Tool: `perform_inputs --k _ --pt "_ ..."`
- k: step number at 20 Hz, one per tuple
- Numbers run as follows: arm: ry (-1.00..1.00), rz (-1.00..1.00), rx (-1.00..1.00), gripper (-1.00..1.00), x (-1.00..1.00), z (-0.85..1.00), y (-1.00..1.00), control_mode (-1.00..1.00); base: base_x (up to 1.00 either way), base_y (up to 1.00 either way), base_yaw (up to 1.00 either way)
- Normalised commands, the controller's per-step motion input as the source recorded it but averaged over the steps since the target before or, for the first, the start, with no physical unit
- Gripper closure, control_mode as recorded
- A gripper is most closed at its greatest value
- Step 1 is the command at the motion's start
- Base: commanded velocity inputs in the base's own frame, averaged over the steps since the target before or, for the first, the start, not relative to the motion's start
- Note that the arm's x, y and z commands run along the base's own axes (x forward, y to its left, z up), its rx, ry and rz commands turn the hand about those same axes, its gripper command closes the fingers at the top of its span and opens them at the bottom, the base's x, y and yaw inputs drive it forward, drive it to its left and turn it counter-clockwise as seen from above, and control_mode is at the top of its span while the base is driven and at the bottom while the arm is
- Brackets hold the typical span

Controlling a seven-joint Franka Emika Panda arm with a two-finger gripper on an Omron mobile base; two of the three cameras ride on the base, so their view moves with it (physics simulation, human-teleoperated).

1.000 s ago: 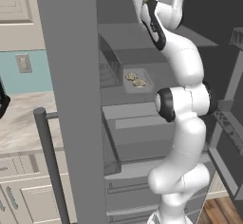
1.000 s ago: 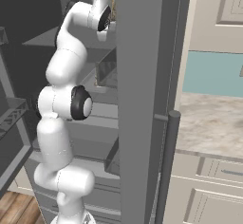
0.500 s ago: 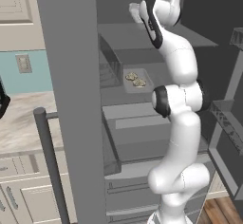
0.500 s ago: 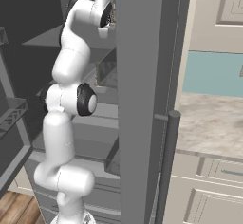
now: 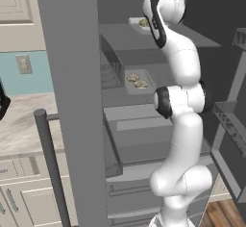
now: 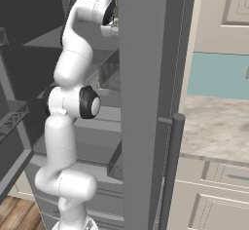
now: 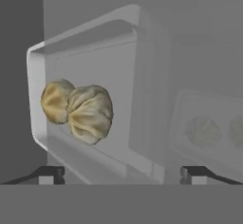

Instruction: Place two dumplings into each of the tupperware containers and then place the containers in the fridge.

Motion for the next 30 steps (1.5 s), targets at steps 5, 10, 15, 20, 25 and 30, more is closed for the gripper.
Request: perform_inputs --k 5,10,15,20,25,30 --pt "-0.35 0.0 0.03 -1.0 -0.5 -0.49 0.0 -1.0 0.0 0.0 0.0" --pt "-0.36 0.0 0.06 -1.0 -0.31 -0.87 0.0 -1.0 0.0 0.0 0.0" --pt "-0.25 0.0 0.05 -1.0 -0.8 -0.21 0.0 -1.0 0.0 0.0 0.0" --pt "-0.01 -0.02 0.0 -1.0 -0.83 0.31 -0.02 -1.0 0.0 0.0 0.0" --pt "0.18 -0.06 0.0 -1.0 -1.0 0.28 -0.05 -1.0 0.0 0.0 0.0" --pt "0.32 0.0 0.0 -1.0 -1.0 0.3 -0.09 -1.0 0.0 0.0 0.0"
